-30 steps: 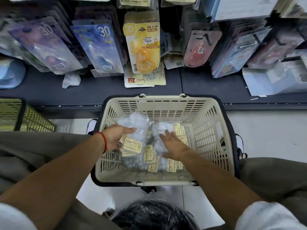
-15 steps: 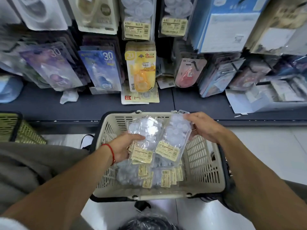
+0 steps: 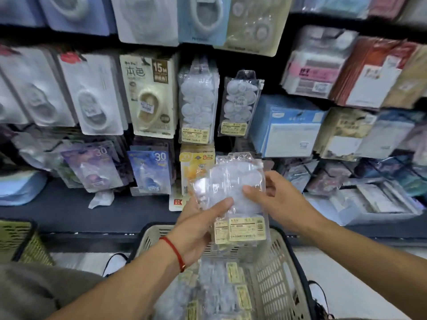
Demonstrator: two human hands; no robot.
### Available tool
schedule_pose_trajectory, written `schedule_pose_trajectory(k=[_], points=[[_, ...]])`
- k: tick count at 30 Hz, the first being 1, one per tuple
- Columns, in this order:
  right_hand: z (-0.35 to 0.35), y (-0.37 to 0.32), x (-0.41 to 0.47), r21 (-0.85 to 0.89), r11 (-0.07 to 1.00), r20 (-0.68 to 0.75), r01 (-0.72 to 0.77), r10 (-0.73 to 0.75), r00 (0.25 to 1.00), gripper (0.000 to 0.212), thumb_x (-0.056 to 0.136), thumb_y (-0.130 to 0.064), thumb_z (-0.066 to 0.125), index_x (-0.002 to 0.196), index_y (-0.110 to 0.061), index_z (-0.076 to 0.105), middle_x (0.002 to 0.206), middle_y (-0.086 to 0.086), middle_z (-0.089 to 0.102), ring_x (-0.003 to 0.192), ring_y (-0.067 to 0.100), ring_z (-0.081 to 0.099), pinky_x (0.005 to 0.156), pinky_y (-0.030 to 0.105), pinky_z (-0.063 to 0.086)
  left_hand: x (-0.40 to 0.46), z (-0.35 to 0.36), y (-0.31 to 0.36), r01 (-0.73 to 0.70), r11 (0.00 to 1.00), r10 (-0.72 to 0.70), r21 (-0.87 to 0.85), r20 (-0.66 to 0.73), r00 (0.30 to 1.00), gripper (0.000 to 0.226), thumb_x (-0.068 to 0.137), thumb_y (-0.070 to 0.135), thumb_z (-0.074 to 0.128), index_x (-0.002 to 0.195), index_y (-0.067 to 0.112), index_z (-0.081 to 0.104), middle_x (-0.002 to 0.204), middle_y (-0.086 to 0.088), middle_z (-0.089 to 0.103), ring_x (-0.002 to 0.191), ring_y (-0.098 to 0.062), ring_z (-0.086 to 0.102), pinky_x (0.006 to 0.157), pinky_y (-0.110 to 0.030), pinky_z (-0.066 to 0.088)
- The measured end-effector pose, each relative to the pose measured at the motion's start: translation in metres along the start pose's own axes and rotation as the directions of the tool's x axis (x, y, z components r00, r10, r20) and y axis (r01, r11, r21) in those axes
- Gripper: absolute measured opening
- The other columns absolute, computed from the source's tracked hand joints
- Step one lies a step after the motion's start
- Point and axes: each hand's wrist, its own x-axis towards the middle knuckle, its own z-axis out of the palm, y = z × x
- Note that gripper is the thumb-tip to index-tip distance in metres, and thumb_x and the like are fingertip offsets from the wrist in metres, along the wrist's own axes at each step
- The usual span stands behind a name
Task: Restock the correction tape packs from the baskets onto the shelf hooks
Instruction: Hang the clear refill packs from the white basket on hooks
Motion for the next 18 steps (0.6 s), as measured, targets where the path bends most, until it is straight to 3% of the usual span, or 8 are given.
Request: schedule_pose_trajectory(k=[2, 4, 8, 10, 12, 14, 16, 18], points=[[-0.003, -0.007, 0.0, 0.142, 0.988, -0.019, 0.066, -0.063, 0.998, 0.035, 0.09, -0.037, 0.082, 0.12, -0.032, 0.064, 0.112, -0.016, 0.078, 0.103, 0.006, 0.075, 0.08, 0.022, 0.06, 0.004, 0.014, 0.023, -0.07, 0.992, 0.068, 0.103, 0.02, 0.997, 0.065, 0.081, 0.015, 0.084, 0.14, 0.02, 0.055, 0.127, -0.009, 0.075, 0.116, -0.033, 0.073, 0.1, -0.054, 0.056], [-0.008, -0.019, 0.004, 0.262, 0.958, -0.073, 0.117, -0.102, 0.992, 0.033, 0.09, -0.022, 0.081, 0.12, -0.028, 0.067, 0.113, -0.009, 0.08, 0.104, 0.012, 0.077, 0.079, 0.024, 0.061, 0.01, 0.024, 0.046, -0.127, 0.973, 0.126, 0.191, 0.017, 0.992, 0.067, 0.079, 0.01, 0.085, 0.138, 0.018, 0.055, 0.125, -0.008, 0.076, 0.116, -0.031, 0.073, 0.102, -0.052, 0.056], [-0.019, -0.046, 0.015, 0.388, 0.905, -0.078, 0.173, -0.155, 0.985, 0.05, 0.076, -0.036, 0.085, 0.123, -0.028, 0.069, 0.116, -0.001, 0.08, 0.103, 0.023, 0.079, 0.082, 0.039, 0.066, 0.022, 0.023, 0.089, -0.203, 0.932, 0.157, 0.3, 0.172, 0.973, 0.067, 0.084, 0.003, 0.081, 0.144, 0.01, 0.052, 0.134, -0.013, 0.071, 0.126, -0.032, 0.067, 0.112, -0.052, 0.049], [-0.02, -0.056, 0.02, 0.389, 0.897, -0.108, 0.21, -0.182, 0.977, 0.047, 0.078, -0.038, 0.084, 0.122, -0.032, 0.068, 0.116, -0.002, 0.08, 0.103, 0.022, 0.079, 0.086, 0.046, 0.064, 0.027, 0.018, 0.105, -0.229, 0.91, 0.159, 0.347, 0.219, 0.963, 0.066, 0.087, 0.008, 0.082, 0.146, 0.011, 0.052, 0.136, -0.013, 0.07, 0.128, -0.033, 0.066, 0.113, -0.051, 0.047], [-0.022, -0.064, 0.028, 0.329, 0.902, -0.199, 0.279, -0.223, 0.954, 0.034, 0.088, -0.029, 0.082, 0.118, -0.033, 0.068, 0.116, -0.006, 0.079, 0.105, 0.018, 0.078, 0.089, 0.045, 0.062, 0.03, 0.012, 0.117, -0.272, 0.863, 0.235, 0.425, 0.139, 0.962, 0.073, 0.078, 0.021, 0.09, 0.142, 0.015, 0.055, 0.131, -0.006, 0.073, 0.124, -0.028, 0.069, 0.111, -0.051, 0.05], [-0.025, -0.075, 0.037, 0.236, 0.911, -0.284, 0.338, -0.268, 0.921, 0.025, 0.098, -0.016, 0.073, 0.112, -0.036, 0.068, 0.113, -0.011, 0.079, 0.104, 0.011, 0.076, 0.088, 0.035, 0.06, 0.033, 0.006, 0.125, -0.328, 0.787, 0.353, 0.522, 0.053, 0.934, 0.08, 0.067, 0.034, 0.095, 0.137, 0.025, 0.057, 0.127, 0.004, 0.075, 0.12, -0.02, 0.071, 0.106, -0.047, 0.054], [-0.028, -0.084, 0.046, 0.218, 0.913, -0.282, 0.346, -0.28, 0.918, 0.031, 0.102, -0.014, 0.065, 0.104, -0.044, 0.072, 0.107, -0.013, 0.079, 0.101, 0.008, 0.076, 0.081, 0.025, 0.06, 0.034, 0.002, 0.135, -0.361, 0.706, 0.445, 0.61, 0.015, 0.895, 0.087, 0.062, 0.044, 0.099, 0.136, 0.036, 0.054, 0.128, 0.013, 0.072, 0.12, -0.011, 0.069, 0.105, -0.043, 0.056], [-0.028, -0.094, 0.056, 0.209, 0.92, -0.274, 0.333, -0.272, 0.923, 0.023, 0.105, -0.019, 0.061, 0.103, -0.038, 0.074, 0.103, 0.0, 0.079, 0.097, 0.022, 0.076, 0.079, 0.038, 0.062, 0.034, -0.002, 0.144, -0.428, 0.612, 0.538, 0.665, 0.046, 0.841, 0.084, 0.062, 0.051, 0.096, 0.133, 0.047, 0.05, 0.128, 0.02, 0.069, 0.118, -0.002, 0.068, 0.103, -0.038, 0.056]])
